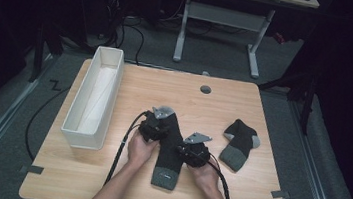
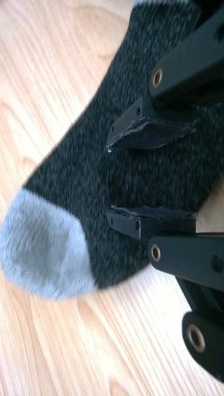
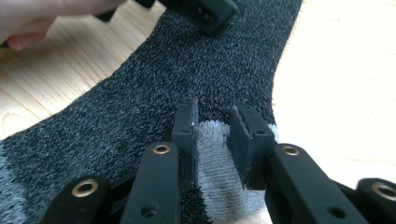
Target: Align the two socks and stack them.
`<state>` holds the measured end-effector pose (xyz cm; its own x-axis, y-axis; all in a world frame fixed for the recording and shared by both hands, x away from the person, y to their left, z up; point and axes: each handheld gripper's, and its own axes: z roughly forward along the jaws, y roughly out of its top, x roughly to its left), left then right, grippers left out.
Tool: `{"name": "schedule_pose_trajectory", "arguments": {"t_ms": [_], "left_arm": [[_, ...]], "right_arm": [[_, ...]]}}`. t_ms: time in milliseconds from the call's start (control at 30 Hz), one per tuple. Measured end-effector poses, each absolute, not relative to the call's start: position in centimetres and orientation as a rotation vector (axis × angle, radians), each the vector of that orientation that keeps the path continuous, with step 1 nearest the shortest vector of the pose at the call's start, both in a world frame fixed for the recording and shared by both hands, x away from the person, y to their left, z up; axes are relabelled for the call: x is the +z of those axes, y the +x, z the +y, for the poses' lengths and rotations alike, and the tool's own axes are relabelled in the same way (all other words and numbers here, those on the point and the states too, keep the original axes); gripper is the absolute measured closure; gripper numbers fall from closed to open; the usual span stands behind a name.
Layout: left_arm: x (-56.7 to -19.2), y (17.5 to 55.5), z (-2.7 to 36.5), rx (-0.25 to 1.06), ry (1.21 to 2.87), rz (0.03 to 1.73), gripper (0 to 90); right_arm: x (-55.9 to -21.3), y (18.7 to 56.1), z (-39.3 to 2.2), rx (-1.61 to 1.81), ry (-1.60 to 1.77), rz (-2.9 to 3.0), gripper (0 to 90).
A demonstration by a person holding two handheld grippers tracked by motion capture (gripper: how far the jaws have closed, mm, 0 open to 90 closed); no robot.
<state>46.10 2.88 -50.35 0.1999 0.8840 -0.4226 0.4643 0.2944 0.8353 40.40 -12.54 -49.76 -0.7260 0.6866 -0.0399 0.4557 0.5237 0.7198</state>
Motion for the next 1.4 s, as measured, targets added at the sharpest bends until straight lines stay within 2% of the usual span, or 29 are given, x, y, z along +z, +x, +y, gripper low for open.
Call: {"name": "schedule_pose_trajectory", "arguments": {"t_ms": [133, 233, 367, 500, 567, 633, 667, 700, 767, 1067, 1300, 1400], "left_arm": [[-49.4, 44.3, 3.0, 0.467, 1.344, 1.379, 53.2], [-48.9, 41.3, 2.8, 0.419, 1.384, 1.331, 48.6], [-49.6, 39.2, 2.3, 0.422, 1.449, 1.299, 47.2], [-50.9, 39.5, 2.1, 0.459, 1.497, 1.31, 45.2], [-51.0, 40.4, 2.5, 0.438, 1.458, 1.344, 40.2], [-50.8, 41.1, 2.7, 0.43, 1.441, 1.377, 39.6], [-50.6, 41.0, 2.7, 0.433, 1.427, 1.368, 39.0], [-50.1, 40.6, 2.9, 0.415, 1.412, 1.352, 36.8], [-49.8, 40.3, 3.1, 0.404, 1.395, 1.339, 36.0], [-50.0, 39.0, 7.8, 0.486, 1.308, 1.401, 33.8], [-51.4, 38.9, 9.2, 0.537, 1.34, 1.442, 33.8], [-51.6, 38.8, 9.5, 0.541, 1.338, 1.443, 32.7]], "right_arm": [[-49.8, 40.5, -12.6, 1.024, 0.964, 2.449, 71.7], [-49.9, 40.6, -12.6, 1.045, 0.979, 2.439, 71.0], [-49.9, 40.6, -12.5, 1.048, 0.988, 2.431, 70.2], [-50.0, 40.6, -12.4, 1.05, 0.992, 2.419, 68.4], [-50.1, 40.8, -12.3, 1.04, 0.996, 2.388, 65.8], [-50.1, 40.9, -12.3, 1.04, 1.002, 2.377, 64.8], [-50.2, 41.1, -12.3, 1.045, 1.011, 2.373, 63.3], [-50.0, 41.3, -12.4, 1.053, 1.033, 2.373, 57.1], [-49.8, 41.2, -12.5, 1.059, 1.042, 2.374, 55.7], [-48.0, 39.9, -15.5, 1.115, 1.067, 2.274, 52.3], [-47.7, 39.4, -17.7, 1.055, 1.091, 2.211, 53.5], [-47.5, 39.1, -19.3, 1.076, 1.118, 2.183, 51.2]]}}
